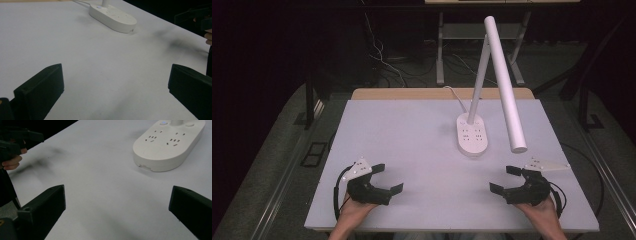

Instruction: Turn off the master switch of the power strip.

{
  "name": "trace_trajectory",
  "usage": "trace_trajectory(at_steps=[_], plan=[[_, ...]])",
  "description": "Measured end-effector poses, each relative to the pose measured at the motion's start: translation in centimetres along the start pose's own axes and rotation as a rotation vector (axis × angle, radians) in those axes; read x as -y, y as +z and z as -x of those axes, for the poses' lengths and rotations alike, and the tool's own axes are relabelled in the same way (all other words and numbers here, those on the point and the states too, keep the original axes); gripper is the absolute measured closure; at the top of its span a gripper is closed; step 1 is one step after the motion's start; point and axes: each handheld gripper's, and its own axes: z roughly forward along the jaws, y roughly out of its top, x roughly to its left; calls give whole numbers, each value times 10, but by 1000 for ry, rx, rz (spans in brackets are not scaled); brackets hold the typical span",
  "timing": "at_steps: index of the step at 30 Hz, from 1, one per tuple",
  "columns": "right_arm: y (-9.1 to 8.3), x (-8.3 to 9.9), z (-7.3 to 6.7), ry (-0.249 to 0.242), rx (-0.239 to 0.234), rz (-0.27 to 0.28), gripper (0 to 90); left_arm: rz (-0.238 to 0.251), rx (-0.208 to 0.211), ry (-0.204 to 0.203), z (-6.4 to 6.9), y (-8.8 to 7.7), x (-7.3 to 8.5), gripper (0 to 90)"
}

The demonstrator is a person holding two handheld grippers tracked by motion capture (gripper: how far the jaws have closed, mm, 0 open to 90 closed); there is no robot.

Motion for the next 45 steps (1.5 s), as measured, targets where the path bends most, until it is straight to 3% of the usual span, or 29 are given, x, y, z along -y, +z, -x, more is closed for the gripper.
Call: trace_trajectory(at_steps=[21,45], plan=[[1,2,-1,-22,-9,-57,2,-20,11,26,5,6,0,0],[-5,3,-1,-27,4,-56,2,-93,60,61,10,10,-15,0]])
